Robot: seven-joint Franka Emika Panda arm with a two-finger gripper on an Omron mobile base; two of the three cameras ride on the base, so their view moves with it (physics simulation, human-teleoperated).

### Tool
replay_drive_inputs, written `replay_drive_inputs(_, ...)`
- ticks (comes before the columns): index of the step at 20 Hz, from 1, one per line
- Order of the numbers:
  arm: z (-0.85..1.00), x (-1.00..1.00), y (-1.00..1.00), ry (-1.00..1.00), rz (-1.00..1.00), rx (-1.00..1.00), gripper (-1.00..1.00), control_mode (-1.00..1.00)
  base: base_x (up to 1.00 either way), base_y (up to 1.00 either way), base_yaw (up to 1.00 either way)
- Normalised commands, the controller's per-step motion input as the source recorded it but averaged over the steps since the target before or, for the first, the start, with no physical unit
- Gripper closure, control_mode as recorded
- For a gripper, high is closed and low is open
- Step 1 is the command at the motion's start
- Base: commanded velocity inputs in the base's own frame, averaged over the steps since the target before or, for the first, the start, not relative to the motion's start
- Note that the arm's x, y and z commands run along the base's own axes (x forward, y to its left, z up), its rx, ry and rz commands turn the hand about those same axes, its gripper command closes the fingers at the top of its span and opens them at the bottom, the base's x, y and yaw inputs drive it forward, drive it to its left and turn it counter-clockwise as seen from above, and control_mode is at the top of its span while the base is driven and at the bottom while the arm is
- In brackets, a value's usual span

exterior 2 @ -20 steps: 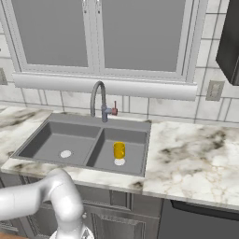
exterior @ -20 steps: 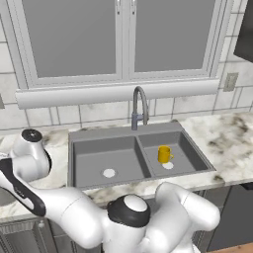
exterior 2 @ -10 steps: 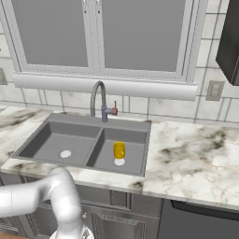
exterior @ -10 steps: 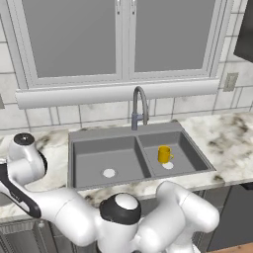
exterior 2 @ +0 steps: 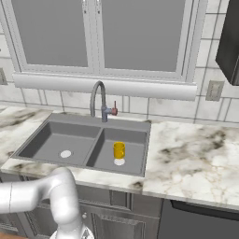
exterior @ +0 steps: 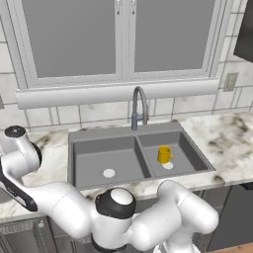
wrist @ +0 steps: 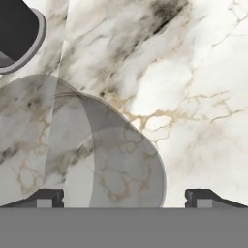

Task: Place the jar in the left basin and the mug in the right basin of the sink.

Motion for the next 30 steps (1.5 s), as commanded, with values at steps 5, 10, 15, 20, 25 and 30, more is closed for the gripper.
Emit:
replay_drive_inputs(5,0.02,-0.01,0.2,-0.04,0.0,0.0,-1.0,-1.0,0.0,0.0,0.0)
replay_drive_inputs(10,0.02,-0.08,0.19,-0.04,0.0,0.0,-1.0,-1.0,0.0,0.0,0.0)
replay_drive_inputs(15,0.0,-0.06,0.1,-0.01,0.0,0.0,1.0,-1.0,0.0,0.0,0.0)
replay_drive_inputs(20,0.0,-0.19,-0.01,-0.01,-0.03,0.0,1.0,-1.0,0.0,0.0,0.0)
replay_drive_inputs(25,0.0,-0.28,-0.23,-0.02,-0.06,0.0,1.0,-1.0,0.0,0.0,0.0)
replay_drive_inputs(30,0.02,-0.49,-0.52,-0.06,-0.1,0.0,1.0,-1.0,0.0,0.0,0.0)
